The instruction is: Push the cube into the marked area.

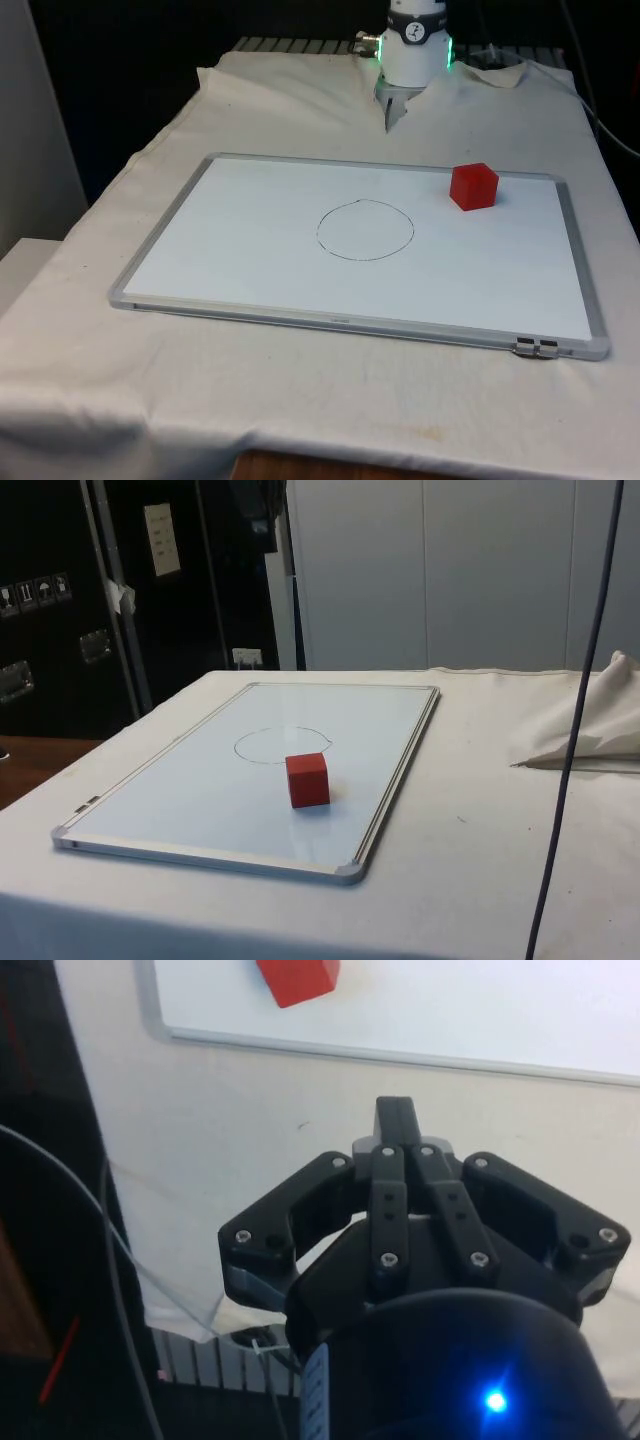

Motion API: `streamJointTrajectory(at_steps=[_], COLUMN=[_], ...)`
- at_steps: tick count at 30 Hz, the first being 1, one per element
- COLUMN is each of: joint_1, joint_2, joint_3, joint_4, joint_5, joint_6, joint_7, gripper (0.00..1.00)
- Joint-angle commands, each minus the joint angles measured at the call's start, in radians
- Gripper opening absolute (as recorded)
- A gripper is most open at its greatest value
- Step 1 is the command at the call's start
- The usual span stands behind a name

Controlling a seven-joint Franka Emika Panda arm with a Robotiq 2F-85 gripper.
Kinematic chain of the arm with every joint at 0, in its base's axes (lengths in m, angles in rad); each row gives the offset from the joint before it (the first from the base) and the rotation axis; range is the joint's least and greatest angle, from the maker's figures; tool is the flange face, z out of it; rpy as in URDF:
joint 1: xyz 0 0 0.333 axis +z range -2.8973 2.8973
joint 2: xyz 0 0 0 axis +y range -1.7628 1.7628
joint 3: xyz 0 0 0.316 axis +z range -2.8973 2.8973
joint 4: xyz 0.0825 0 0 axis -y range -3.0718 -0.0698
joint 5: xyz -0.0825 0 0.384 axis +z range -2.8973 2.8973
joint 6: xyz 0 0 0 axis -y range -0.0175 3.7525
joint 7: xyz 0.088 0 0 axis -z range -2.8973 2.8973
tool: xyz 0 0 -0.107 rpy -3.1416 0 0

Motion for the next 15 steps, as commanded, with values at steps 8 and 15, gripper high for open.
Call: streamJointTrajectory(at_steps=[8, 15], joint_1=[0.004, 0.005], joint_2=[-0.031, -0.052], joint_3=[0.025, 0.048], joint_4=[-0.078, -0.141], joint_5=[0.054, 0.087], joint_6=[0.061, 0.109], joint_7=[-0.007, -0.015], gripper=[0.0, 0.0])
